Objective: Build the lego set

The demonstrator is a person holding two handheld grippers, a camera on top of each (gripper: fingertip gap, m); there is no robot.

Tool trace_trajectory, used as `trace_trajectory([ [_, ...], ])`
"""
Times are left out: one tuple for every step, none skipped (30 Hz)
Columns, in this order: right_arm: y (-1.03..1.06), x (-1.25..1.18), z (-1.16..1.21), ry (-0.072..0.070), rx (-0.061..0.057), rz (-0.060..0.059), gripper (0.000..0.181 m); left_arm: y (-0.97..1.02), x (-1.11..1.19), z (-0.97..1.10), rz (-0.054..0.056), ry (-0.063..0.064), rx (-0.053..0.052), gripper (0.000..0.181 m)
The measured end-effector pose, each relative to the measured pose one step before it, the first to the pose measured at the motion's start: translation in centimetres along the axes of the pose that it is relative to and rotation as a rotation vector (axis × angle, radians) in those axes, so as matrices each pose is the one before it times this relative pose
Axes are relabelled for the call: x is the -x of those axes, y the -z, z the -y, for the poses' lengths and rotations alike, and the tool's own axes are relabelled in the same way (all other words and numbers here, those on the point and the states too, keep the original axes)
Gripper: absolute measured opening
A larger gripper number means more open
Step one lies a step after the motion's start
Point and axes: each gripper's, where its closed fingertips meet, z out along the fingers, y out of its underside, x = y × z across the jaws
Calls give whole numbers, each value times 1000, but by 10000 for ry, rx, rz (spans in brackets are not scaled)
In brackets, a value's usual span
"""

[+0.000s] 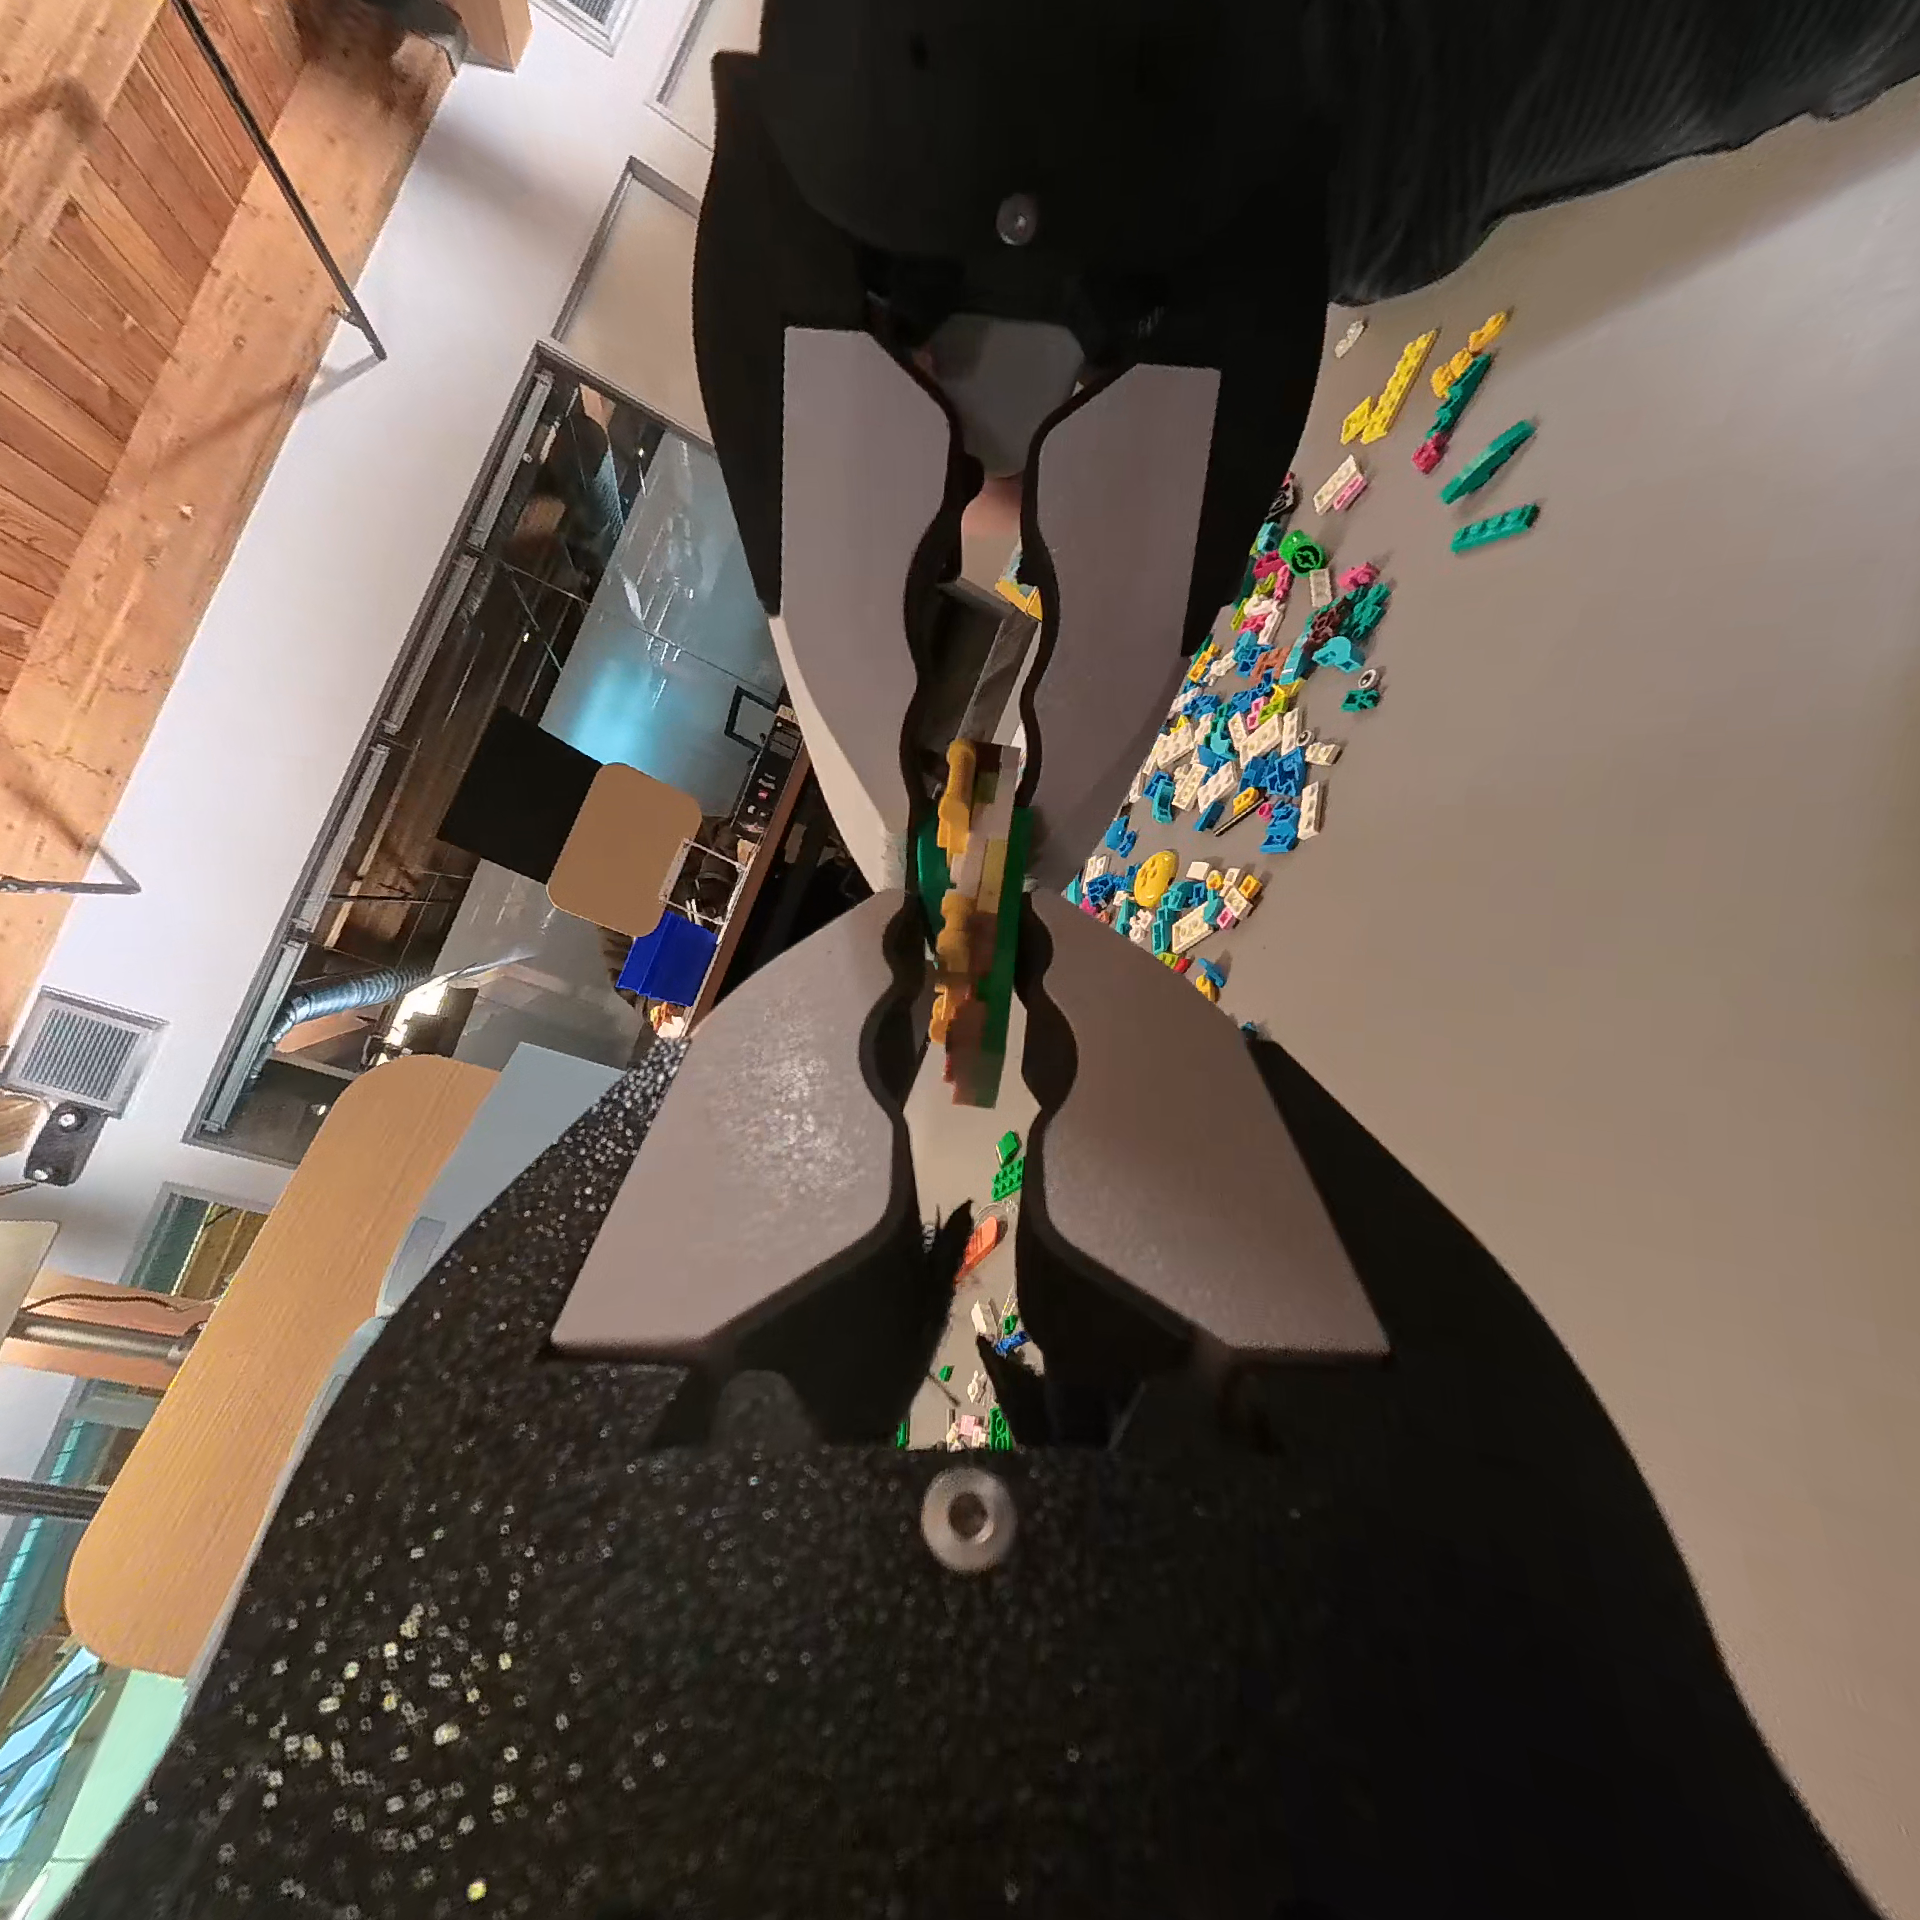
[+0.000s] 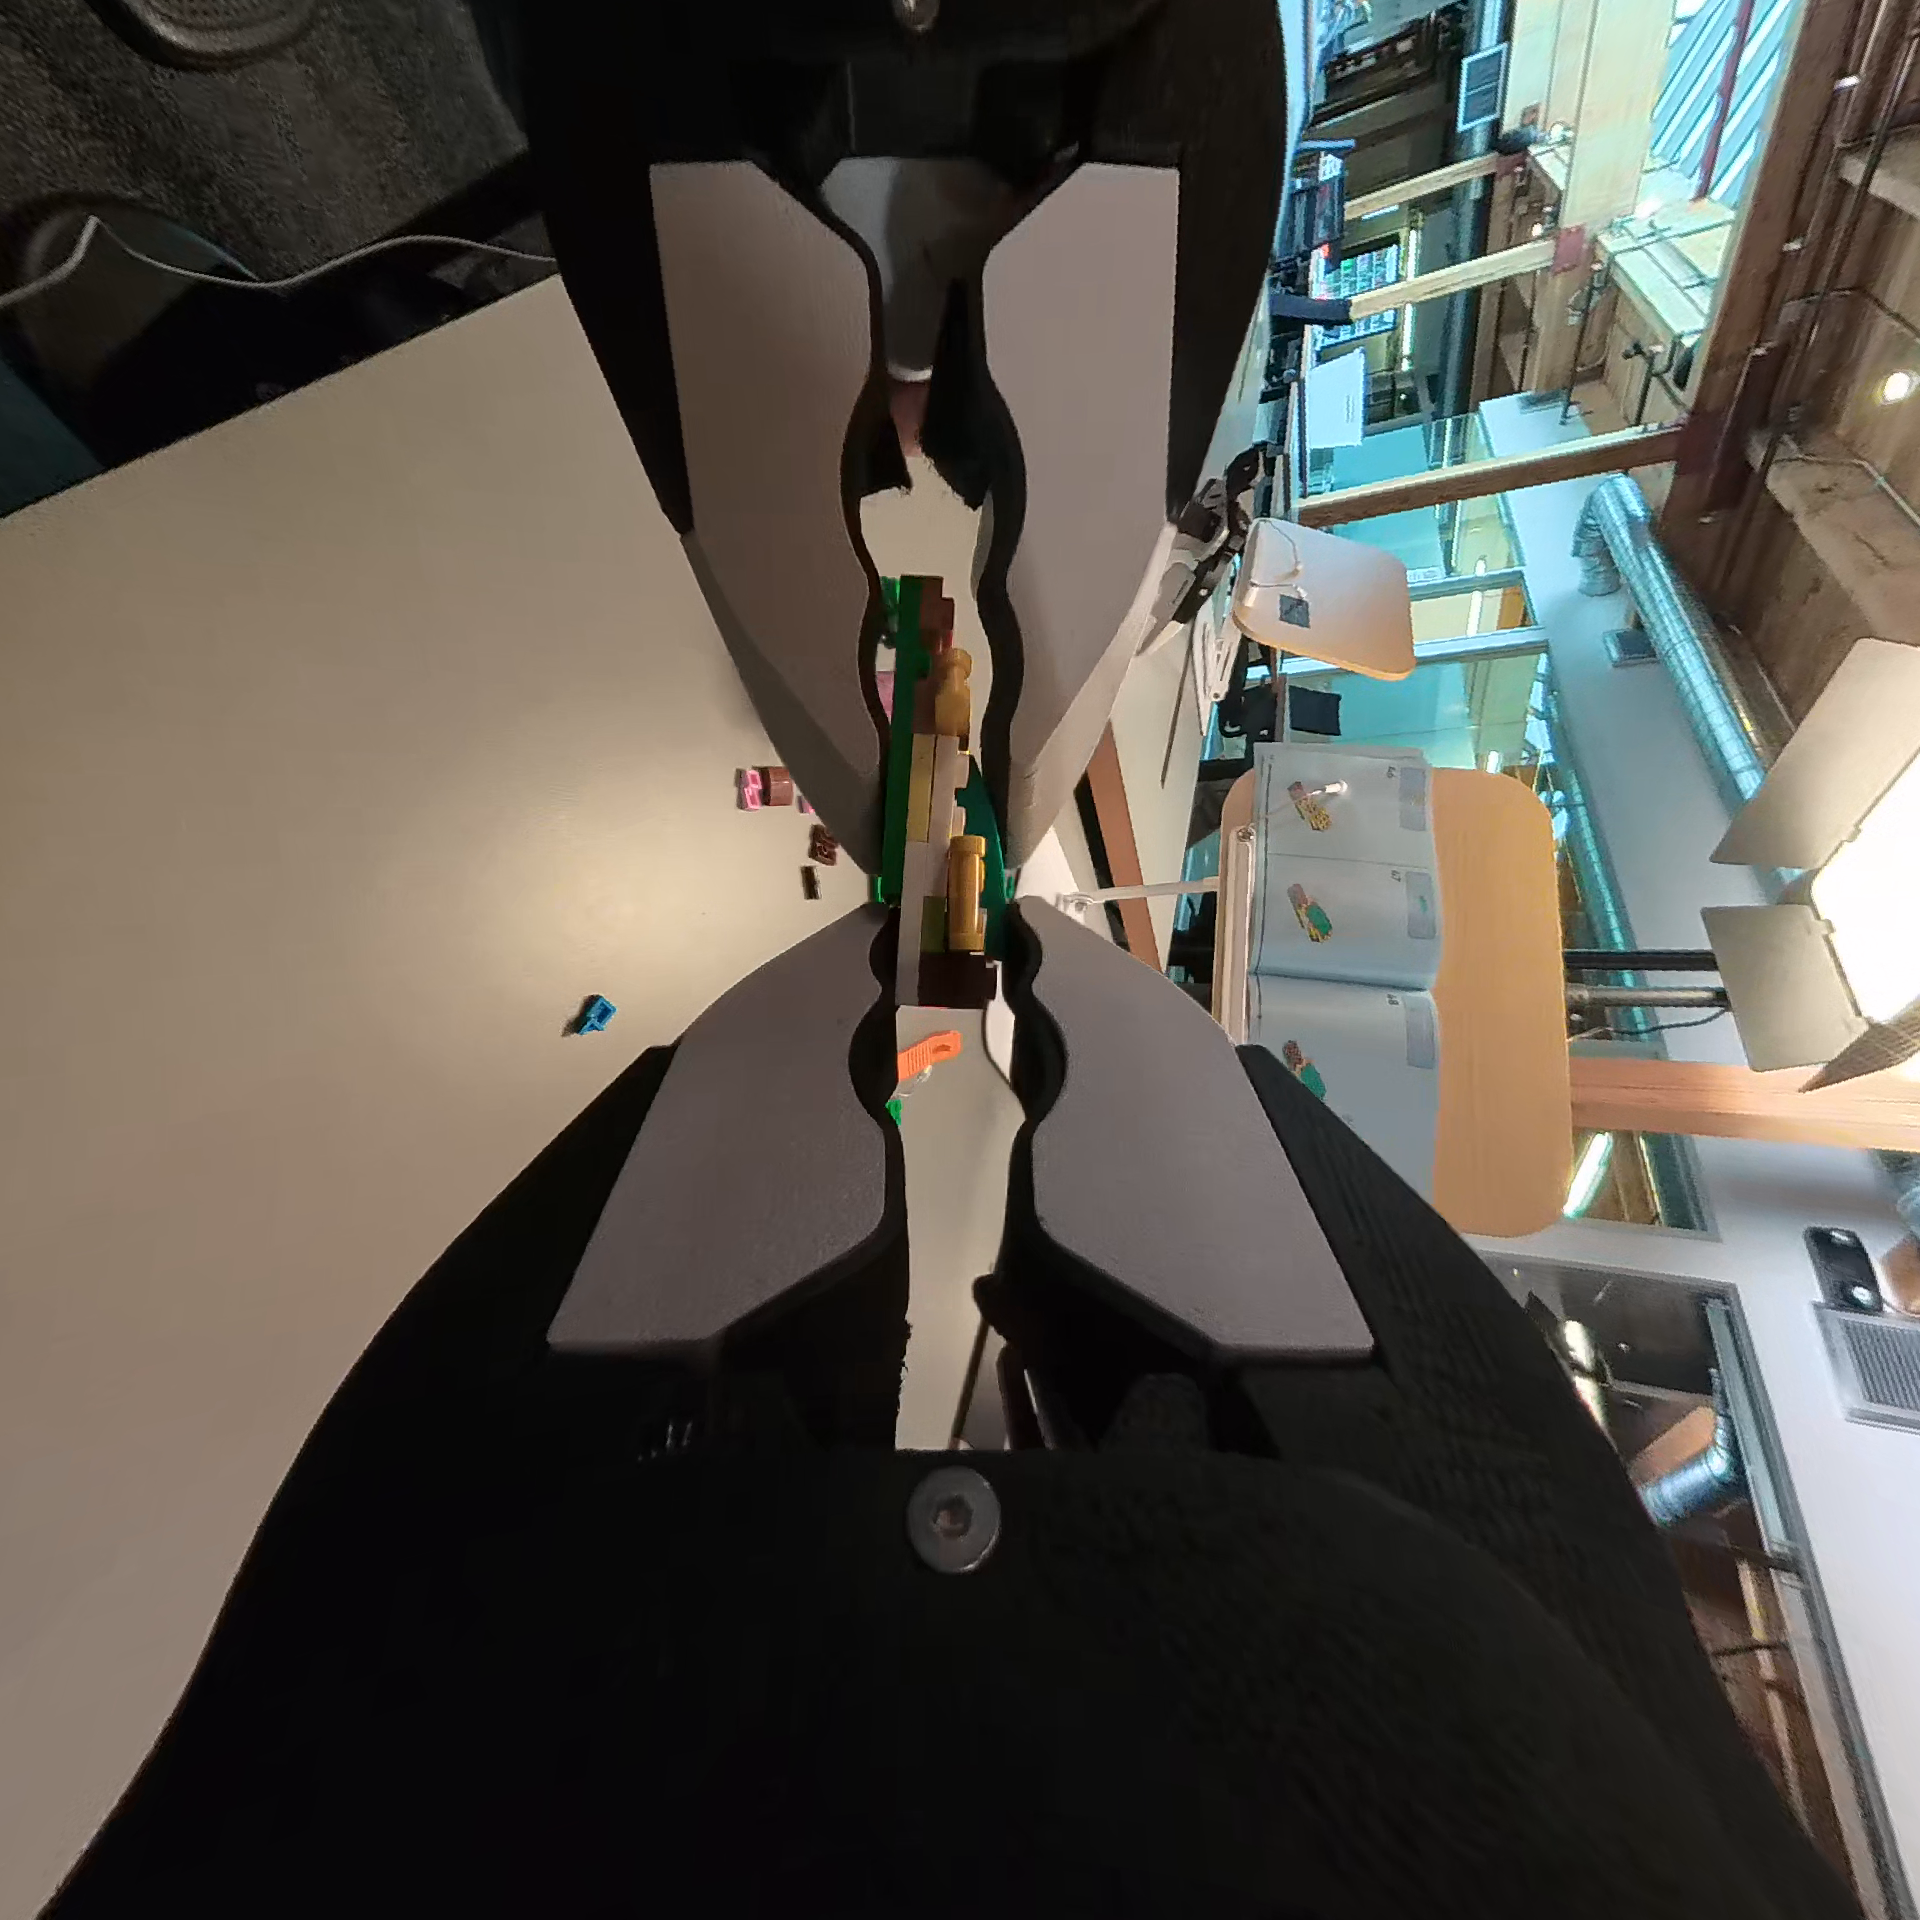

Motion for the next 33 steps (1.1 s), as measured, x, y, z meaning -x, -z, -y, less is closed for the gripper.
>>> trace_trajectory([
  [-48,56,-72,32,10,13,16,-47,-53,-85,5,-31,27,16],
  [-76,35,-106,32,17,-6,16,-79,-32,-124,-2,57,42,16],
  [-78,-11,-118,28,14,-25,16,-97,-7,-110,-16,177,28,16],
  [-50,-144,-94,45,-23,-121,16,-77,146,-34,58,314,-23,16],
  [7,-352,-31,150,-89,-290,16,-41,310,115,132,451,-102,17],
  [93,-421,16,342,-138,-378,16,-17,176,124,-5,485,-71,19],
  [145,-356,-132,521,-34,-386,16,29,289,-40,-15,467,19,25],
  [117,-271,-480,586,209,-346,16,161,339,-90,-107,433,10,30],
  [48,-45,-523,497,249,-174,16,249,371,-46,-171,539,-57,35],
  [10,12,-283,290,105,-102,16,244,338,19,-204,616,-109,40],
  [46,-210,28,119,-80,-221,17,151,163,-88,-261,570,-17,39],
  [48,-220,135,63,-124,-191,17,88,-21,-55,-301,493,-2,38],
  [13,-150,28,79,-8,-136,17,34,-9,-100,-209,406,52,36],
  [-2,-173,-76,159,66,-180,17,24,-157,-208,-250,242,143,30],
  [15,-97,-77,211,65,-134,16,9,27,-208,-86,169,134,30],
  [1,20,-59,132,47,-26,17,0,-7,-142,-86,140,91,30],
  [7,5,3,31,2,-18,17,-13,-69,-76,-126,154,40,29],
  [19,-62,61,3,-58,-59,16,-16,-8,-82,-75,151,23,31],
  [28,-32,84,-12,-63,-12,16,-22,-36,-81,-91,133,26,32],
  [24,-25,41,-17,-24,-7,16,-15,-107,-18,-134,110,-24,30],
  [13,-67,15,24,-9,-47,16,2,-193,41,-167,72,-66,26],
  [5,-7,-18,20,7,-10,16,-41,-255,-18,-187,45,-14,20],
  [6,42,0,10,-7,37,16,-45,-182,-57,-121,9,26,18],
  [16,67,-7,29,-20,32,16,-43,-52,-68,-32,-31,43,18],
  [1,54,9,30,-23,8,16,-16,-49,-51,-35,-33,29,18],
  [-10,17,9,13,-12,-3,16,8,21,-26,9,-42,10,18],
  [-18,-19,-23,4,3,-28,16,5,49,16,53,-50,-32,17],
  [-15,-40,-28,-16,5,-41,16,-10,57,42,67,-70,-51,17],
  [-12,-13,-67,-69,16,-20,16,-28,47,44,80,-78,-54,17],
  [-12,55,-129,-141,49,47,17,-66,81,-39,105,-99,-7,17],
  [-2,226,-202,-213,86,201,17,-76,184,-131,201,-158,49,17],
  [28,327,-315,-214,113,331,23,-97,252,-211,261,-223,73,17],
  [76,162,-468,-179,149,236,31,-85,222,-196,226,-195,41,17],
])
